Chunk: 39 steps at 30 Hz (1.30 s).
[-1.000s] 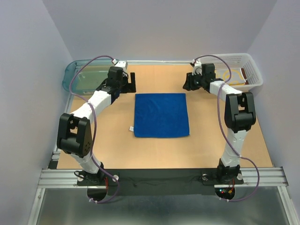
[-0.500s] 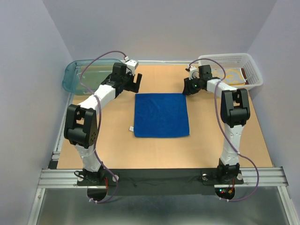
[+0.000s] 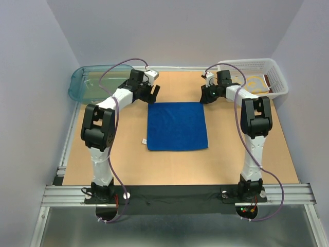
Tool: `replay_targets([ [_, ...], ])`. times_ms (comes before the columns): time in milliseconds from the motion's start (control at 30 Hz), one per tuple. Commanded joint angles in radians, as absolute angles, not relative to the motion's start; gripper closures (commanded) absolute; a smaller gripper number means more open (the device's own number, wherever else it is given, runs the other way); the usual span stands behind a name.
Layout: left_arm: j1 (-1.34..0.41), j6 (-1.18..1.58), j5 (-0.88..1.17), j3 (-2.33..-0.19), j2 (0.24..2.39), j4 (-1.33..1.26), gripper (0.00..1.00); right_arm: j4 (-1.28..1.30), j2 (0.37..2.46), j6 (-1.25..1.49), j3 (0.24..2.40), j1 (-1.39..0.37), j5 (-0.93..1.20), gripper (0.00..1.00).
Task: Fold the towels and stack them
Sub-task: Fold the towel
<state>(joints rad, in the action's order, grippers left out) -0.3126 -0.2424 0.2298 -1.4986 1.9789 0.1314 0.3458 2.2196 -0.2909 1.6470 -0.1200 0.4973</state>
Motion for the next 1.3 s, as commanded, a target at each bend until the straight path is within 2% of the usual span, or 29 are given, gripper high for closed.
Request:
replay_targets([
  [0, -0.316, -0.294, 0.278, -1.581, 2.006, 0.176, 0.14, 0.465, 2.287, -0.348, 1.667, -0.143, 0.469, 0.75],
  [67, -0.316, -0.305, 0.272, -1.607, 2.035, 0.19, 0.16, 0.474, 2.289, -0.354, 1.669, -0.143, 0.462, 0.78],
  [100, -0.316, -0.311, 0.27, -1.615, 2.043, 0.202, 0.23, 0.476, 2.289, -0.36, 1.667, -0.143, 0.456, 0.84],
  [167, -0.316, -0.311, 0.279, -1.641, 2.069, 0.215, 0.25, 0.479, 2.287, -0.364, 1.667, -0.143, 0.446, 0.92],
  [200, -0.316, -0.316, 0.285, -1.647, 2.075, 0.225, 0.34, 0.48, 2.287, -0.365, 1.666, -0.144, 0.442, 0.95],
  [233, -0.316, -0.316, 0.293, -1.651, 2.086, 0.225, 0.37, 0.482, 2.286, -0.37, 1.666, -0.144, 0.436, 0.97],
  [400, -0.314, -0.313, 0.301, -1.692, 2.126, 0.261, 0.48, 0.483, 2.286, -0.376, 1.664, -0.144, 0.43, 0.98],
  [1267, -0.281, -0.278, 0.275, -1.655, 2.189, 0.299, 0.49, 0.483, 2.284, -0.385, 1.641, -0.144, 0.394, 0.99],
])
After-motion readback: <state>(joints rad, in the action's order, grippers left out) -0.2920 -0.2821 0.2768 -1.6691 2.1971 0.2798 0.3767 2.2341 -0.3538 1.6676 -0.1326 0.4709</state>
